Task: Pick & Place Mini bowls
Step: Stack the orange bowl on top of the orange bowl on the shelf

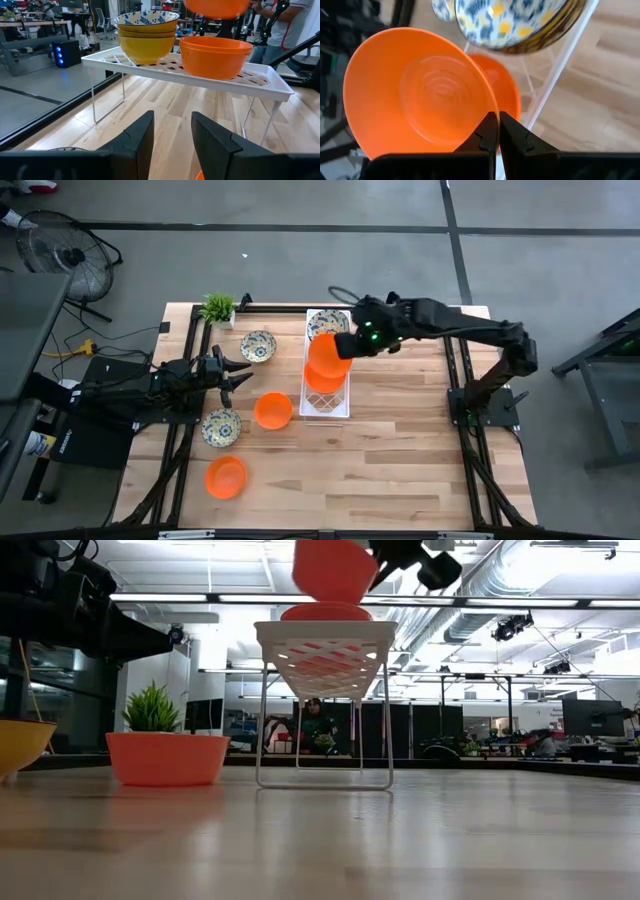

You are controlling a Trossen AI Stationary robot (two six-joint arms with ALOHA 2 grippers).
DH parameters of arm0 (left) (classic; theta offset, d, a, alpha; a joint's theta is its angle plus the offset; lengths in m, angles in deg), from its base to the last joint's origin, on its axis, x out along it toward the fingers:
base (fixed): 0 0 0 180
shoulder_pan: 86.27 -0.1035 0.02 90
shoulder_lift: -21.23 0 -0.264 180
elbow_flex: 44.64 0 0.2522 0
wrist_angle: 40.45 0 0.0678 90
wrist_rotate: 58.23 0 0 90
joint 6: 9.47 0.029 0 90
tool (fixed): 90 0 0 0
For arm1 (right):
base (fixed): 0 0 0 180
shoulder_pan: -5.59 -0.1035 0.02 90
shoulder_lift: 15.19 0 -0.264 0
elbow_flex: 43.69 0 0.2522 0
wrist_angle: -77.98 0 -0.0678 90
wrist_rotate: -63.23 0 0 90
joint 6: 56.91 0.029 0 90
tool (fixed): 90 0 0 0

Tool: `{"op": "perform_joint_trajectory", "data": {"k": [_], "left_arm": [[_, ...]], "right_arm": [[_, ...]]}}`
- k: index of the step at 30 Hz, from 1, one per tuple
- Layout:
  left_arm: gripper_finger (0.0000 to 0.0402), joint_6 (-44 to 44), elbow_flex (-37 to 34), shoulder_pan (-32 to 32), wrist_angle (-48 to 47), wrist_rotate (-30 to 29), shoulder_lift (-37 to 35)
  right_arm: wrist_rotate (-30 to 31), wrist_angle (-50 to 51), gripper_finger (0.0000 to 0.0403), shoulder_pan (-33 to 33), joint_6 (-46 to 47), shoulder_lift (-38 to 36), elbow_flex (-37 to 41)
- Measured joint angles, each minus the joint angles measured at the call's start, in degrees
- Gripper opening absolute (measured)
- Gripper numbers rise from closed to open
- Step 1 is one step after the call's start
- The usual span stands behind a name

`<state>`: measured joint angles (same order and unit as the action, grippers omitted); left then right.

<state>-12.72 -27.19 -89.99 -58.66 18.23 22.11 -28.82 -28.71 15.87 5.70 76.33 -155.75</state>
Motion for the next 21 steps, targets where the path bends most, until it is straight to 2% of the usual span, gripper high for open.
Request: {"op": "perform_joint_trajectory", "data": {"k": [4,21], "left_arm": [[0.0129,-0.02,0.00,0.01,0.00,0.00,-0.01],[0.0129,-0.02,0.00,0.00,0.00,0.00,-0.02]], "right_arm": [[-2.86,-0.40,0.0000,0.11,-0.55,2.69,0.00],[0.33,1.21,0.0000,-0.54,-0.98,4.48,0.00]]}}
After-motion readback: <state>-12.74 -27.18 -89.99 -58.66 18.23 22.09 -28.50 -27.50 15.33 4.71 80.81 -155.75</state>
